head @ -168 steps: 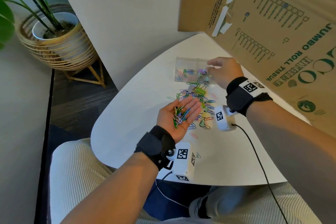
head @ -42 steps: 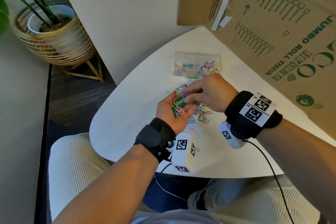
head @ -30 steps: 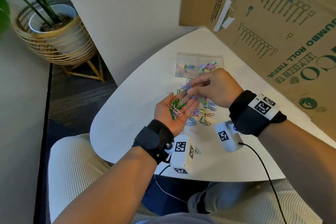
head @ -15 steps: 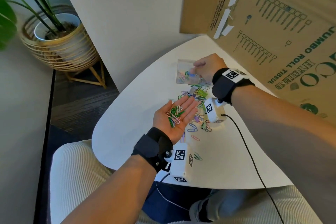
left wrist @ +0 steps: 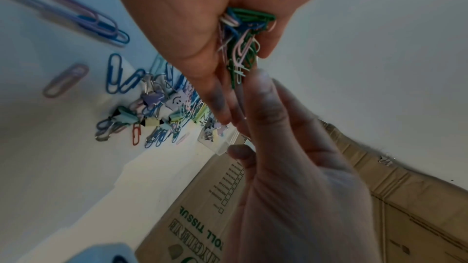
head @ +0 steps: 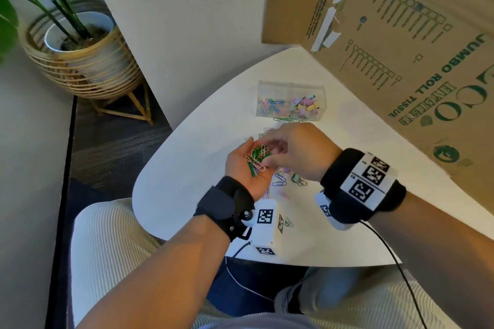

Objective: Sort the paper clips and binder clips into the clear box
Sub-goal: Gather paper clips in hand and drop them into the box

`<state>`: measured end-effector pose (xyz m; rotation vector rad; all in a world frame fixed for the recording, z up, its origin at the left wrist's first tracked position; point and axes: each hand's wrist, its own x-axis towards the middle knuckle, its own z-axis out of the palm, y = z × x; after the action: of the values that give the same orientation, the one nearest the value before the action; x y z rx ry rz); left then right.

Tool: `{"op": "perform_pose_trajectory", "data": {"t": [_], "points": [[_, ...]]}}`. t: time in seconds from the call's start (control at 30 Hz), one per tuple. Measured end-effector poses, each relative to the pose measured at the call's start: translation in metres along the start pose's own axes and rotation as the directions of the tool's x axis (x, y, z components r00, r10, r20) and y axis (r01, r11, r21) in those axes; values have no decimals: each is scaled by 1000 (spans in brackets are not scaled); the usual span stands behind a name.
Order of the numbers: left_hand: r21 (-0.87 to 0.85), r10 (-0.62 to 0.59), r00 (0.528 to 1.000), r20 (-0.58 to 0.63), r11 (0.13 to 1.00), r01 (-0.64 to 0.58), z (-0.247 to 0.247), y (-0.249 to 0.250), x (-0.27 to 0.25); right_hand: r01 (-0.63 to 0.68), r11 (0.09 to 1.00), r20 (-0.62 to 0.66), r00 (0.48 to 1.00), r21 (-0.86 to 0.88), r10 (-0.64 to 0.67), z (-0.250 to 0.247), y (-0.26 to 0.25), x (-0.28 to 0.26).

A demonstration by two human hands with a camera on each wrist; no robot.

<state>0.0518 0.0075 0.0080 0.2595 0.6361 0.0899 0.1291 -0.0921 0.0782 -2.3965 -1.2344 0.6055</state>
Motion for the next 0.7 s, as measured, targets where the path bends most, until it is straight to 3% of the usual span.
{"op": "perform_pose_trajectory", "data": {"t": [0.13,0.33,0.47,0.57,0.7], "points": [[4,-19,1000,-7,1000,19,5,0,-1,63,981,20,998,-185,-60,12,-8,0],[-1,-22,1000,0,1000,22,-1,-1,4,67,985,-4,998,-161,-69,23,-10,2],[-27,7,999,40,1000,-6,0,1,4,-22,996,-75,997,86,29,16,-6,2],[21,11,998,68,1000,-12,2,0,5,-100,928,-96,985,358,143,12,-1,2],[29,12,995,102,999,-15,0,0,7,-146,835,-83,971,531,223,8,3,0]]}}
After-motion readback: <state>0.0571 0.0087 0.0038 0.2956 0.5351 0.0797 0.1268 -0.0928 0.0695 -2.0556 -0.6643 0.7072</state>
